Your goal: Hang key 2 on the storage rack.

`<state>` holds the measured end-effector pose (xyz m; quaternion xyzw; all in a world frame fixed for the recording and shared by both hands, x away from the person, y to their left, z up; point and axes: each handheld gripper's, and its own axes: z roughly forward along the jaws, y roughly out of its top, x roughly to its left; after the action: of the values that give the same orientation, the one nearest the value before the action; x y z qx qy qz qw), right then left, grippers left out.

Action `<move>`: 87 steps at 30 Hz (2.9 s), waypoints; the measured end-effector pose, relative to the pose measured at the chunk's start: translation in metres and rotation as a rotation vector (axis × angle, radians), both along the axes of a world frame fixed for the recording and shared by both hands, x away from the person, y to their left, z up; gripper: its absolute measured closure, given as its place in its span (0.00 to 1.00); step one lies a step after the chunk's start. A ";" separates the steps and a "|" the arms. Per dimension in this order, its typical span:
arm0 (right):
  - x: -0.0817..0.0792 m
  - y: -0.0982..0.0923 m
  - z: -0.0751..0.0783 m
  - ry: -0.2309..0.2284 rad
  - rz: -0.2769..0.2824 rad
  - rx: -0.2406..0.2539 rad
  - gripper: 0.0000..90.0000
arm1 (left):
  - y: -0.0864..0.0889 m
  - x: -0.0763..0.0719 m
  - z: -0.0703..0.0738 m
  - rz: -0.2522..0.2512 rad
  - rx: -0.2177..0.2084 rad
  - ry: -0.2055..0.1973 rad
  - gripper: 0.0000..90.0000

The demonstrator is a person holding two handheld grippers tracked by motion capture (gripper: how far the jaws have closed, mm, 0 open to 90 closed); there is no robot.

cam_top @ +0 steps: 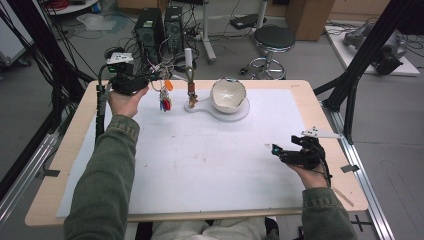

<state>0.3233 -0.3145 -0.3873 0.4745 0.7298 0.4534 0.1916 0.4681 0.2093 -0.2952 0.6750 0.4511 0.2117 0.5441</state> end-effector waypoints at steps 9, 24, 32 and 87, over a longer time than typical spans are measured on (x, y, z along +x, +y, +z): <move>-0.001 0.000 -0.001 -0.003 0.014 0.012 0.11 | -0.008 0.005 -0.005 0.022 0.000 0.022 0.97; -0.002 -0.005 -0.004 -0.008 -0.007 0.040 0.11 | -0.037 0.014 -0.003 -0.026 0.035 0.023 0.97; -0.001 -0.008 -0.006 -0.009 -0.019 0.051 0.11 | -0.045 0.016 -0.008 -0.060 0.040 0.037 0.96; -0.010 -0.010 -0.012 -0.133 -0.110 0.009 0.01 | -0.003 -0.041 -0.016 -0.008 -0.044 -0.049 0.43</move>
<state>0.3136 -0.3249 -0.3994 0.4837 0.6862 0.4760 0.2621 0.4269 0.2065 -0.3108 0.6594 0.4393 0.2163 0.5705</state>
